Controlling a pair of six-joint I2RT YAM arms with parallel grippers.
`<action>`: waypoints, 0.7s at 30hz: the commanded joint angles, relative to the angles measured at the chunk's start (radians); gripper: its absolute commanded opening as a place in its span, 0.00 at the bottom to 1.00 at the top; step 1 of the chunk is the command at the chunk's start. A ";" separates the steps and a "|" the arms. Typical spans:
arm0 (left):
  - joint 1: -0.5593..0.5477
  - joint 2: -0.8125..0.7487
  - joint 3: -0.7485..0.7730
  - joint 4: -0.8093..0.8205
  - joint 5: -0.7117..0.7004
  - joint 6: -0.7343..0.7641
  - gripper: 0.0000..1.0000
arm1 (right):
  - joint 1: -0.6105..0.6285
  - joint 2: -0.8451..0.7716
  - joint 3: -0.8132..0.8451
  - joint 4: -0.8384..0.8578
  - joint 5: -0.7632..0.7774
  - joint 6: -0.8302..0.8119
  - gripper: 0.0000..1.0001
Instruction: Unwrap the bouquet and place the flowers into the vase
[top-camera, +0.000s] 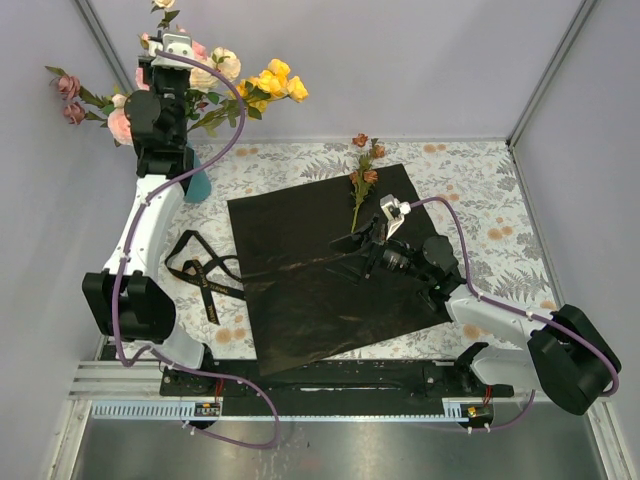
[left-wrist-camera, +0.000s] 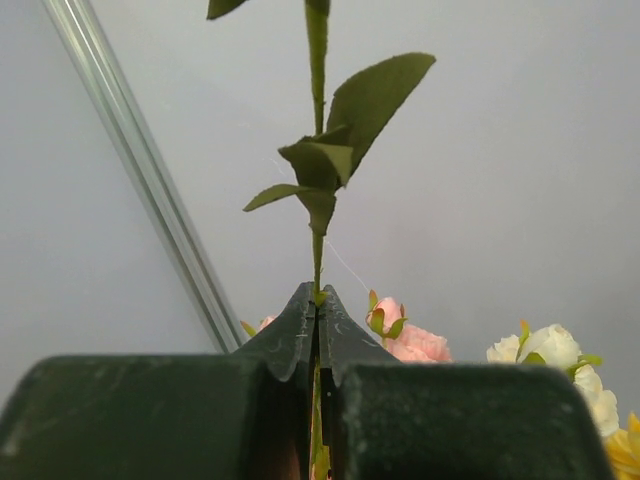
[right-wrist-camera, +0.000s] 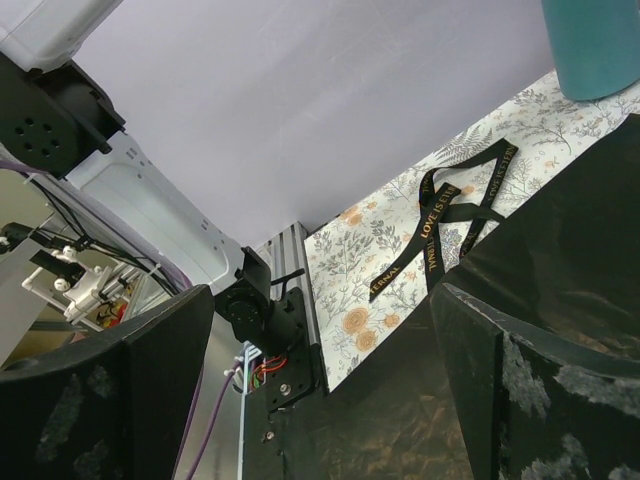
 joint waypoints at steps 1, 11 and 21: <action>0.005 0.037 0.039 0.140 0.064 0.022 0.00 | 0.005 -0.022 0.006 0.031 -0.001 -0.025 0.99; 0.001 -0.136 -0.201 0.218 0.065 -0.007 0.00 | 0.005 -0.015 0.020 0.022 -0.007 -0.038 0.99; 0.001 -0.359 -0.378 0.105 0.339 -0.205 0.00 | 0.003 -0.027 0.003 0.047 -0.002 -0.023 0.99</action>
